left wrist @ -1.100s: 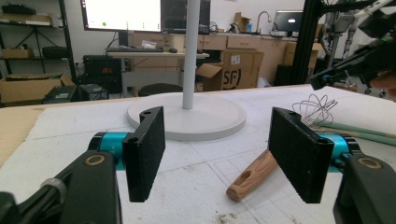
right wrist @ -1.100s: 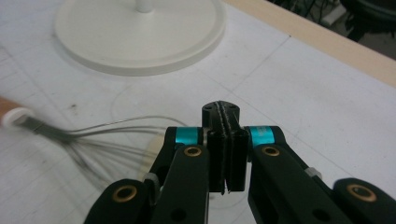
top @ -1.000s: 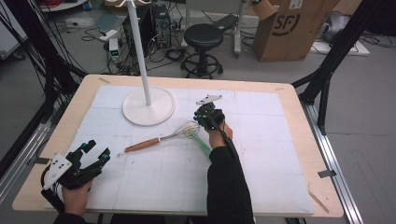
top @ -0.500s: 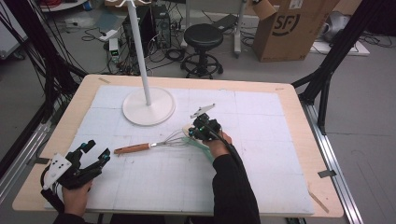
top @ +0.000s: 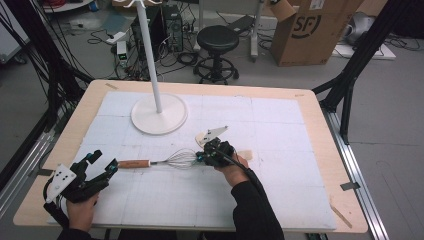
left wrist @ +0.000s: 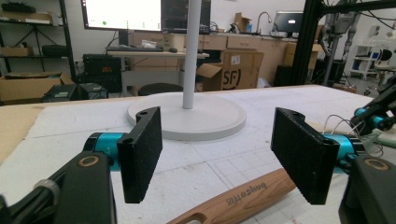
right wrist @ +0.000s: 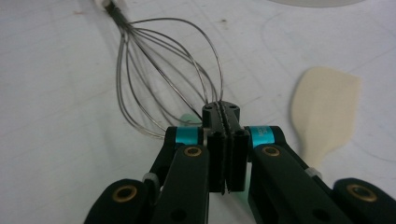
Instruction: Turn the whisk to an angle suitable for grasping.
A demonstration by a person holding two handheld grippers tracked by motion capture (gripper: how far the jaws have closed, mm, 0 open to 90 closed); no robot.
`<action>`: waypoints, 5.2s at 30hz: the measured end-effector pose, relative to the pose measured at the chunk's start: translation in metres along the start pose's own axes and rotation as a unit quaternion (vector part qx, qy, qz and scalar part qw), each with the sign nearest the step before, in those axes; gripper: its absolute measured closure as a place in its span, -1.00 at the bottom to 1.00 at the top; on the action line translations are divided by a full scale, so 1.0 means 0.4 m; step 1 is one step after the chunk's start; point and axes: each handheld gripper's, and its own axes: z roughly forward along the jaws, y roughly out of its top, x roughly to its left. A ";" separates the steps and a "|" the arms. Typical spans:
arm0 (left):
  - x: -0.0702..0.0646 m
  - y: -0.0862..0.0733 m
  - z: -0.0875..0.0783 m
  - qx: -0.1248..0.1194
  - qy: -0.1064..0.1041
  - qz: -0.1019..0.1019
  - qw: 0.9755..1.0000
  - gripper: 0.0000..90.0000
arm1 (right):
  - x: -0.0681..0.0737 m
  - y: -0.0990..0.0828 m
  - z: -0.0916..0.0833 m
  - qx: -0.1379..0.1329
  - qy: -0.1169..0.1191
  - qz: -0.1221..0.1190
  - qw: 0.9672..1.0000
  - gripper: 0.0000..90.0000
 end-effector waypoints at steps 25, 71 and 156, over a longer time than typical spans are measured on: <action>0.066 0.054 -0.042 0.173 0.020 -0.016 0.985 0.63 | 0.011 0.011 -0.005 -0.054 -0.027 0.011 0.998 0.98; 0.016 0.023 0.159 0.331 0.003 0.010 0.944 0.92 | 0.189 0.017 0.063 -0.032 0.166 -0.091 0.981 0.98; -0.140 0.016 0.335 0.358 -0.074 0.030 0.930 0.95 | 0.009 -0.511 -0.453 -0.229 -0.198 0.122 0.945 0.52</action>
